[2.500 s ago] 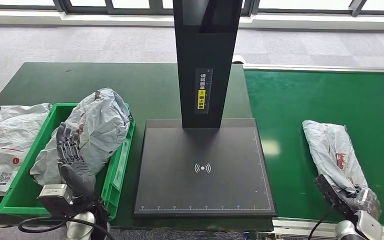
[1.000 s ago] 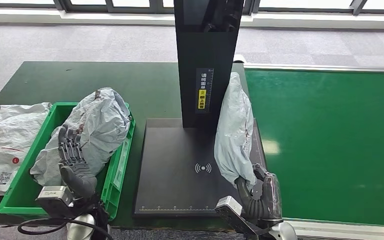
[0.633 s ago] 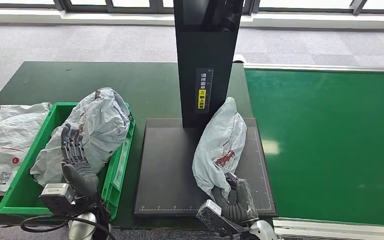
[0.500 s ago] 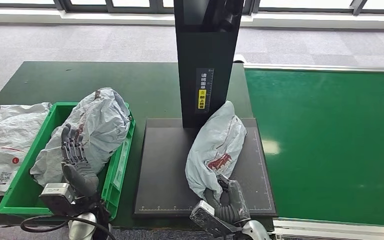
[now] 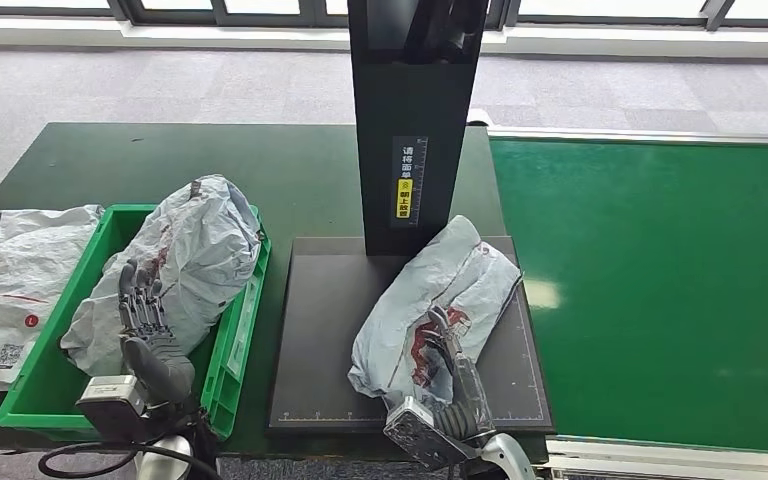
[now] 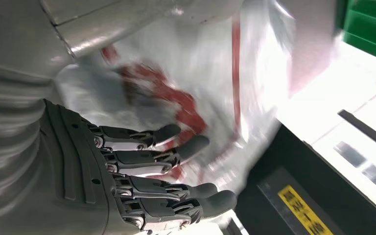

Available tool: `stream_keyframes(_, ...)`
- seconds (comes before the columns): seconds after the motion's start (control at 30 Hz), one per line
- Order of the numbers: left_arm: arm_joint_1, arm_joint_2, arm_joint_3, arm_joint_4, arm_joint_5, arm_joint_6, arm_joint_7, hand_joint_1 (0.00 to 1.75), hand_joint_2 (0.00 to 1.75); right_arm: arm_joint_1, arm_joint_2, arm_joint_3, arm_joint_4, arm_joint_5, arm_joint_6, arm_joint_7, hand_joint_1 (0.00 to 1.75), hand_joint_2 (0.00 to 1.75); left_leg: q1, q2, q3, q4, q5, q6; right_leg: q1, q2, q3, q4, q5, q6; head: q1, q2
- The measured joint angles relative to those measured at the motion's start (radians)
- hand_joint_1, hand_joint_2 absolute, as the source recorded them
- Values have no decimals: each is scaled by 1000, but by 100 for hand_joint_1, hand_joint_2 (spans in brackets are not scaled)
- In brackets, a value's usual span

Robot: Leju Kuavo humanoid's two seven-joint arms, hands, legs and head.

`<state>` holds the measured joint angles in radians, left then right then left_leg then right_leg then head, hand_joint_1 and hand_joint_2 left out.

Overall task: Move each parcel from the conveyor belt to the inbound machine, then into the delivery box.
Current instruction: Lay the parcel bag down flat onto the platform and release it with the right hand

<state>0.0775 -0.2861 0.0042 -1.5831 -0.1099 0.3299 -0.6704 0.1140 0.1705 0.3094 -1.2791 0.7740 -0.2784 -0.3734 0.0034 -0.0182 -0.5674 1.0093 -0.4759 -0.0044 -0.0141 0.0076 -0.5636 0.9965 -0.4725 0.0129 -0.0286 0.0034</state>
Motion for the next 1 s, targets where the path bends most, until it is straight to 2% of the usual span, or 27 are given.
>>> stream_keyframes(0.17, 7, -2, 0, -4, -16, 22, -2, 0, 0, 0, 0, -8, -44, -55, -29, -63, 0, 175, 0, 0, 0, 0, 0, 0, 0, 0, 0, 0, 0, 0, 0, 0)
stream_keyframes(0.4, 11, -20, -9, -23, -98, 163, -19, 0, 0, 9, 0, -47, -122, -178, -19, -201, 0, 175, 0, 0, 0, 0, 0, 0, 0, 0, 0, 0, 0, 0, 0, 0)
stream_keyframes(0.5, 6, -19, -44, -21, -181, 191, -22, 0, 0, 28, 1, -68, -178, -239, -14, -263, 0, 175, 0, 0, 0, 1, 0, 0, 0, 0, -1, 0, 0, 0, 0, 0)
stream_keyframes(0.6, -7, -15, -103, -11, -281, 157, 1, 0, 0, 60, 3, -79, -256, -287, -50, -315, 0, 175, 0, 0, 0, 1, 0, 0, 0, 0, -1, 0, 0, 0, 0, 0)
stream_keyframes(0.73, -27, -8, -173, 13, -365, 107, 29, 0, 175, 96, 3, -81, -337, -298, -85, -327, 0, 175, -1, 2, 1, 1, -1, 0, -1, 3, -2, 0, 0, 0, 0, 0)
stream_keyframes(0.9, -83, -1, -281, 120, -598, -16, 93, 0, 175, 140, 2, -81, -437, -287, -106, -327, 0, 175, -1, 1, 1, 1, -1, 0, -1, 2, -1, 0, 0, 0, 0, 0)
stream_keyframes(1.0, -126, 2, -347, 219, -678, -57, 123, 0, 175, 150, 2, -81, -474, -305, -104, -327, 0, 175, -1, 2, 1, 1, -1, 0, -1, 3, -1, 0, 1, 0, 0, 0)
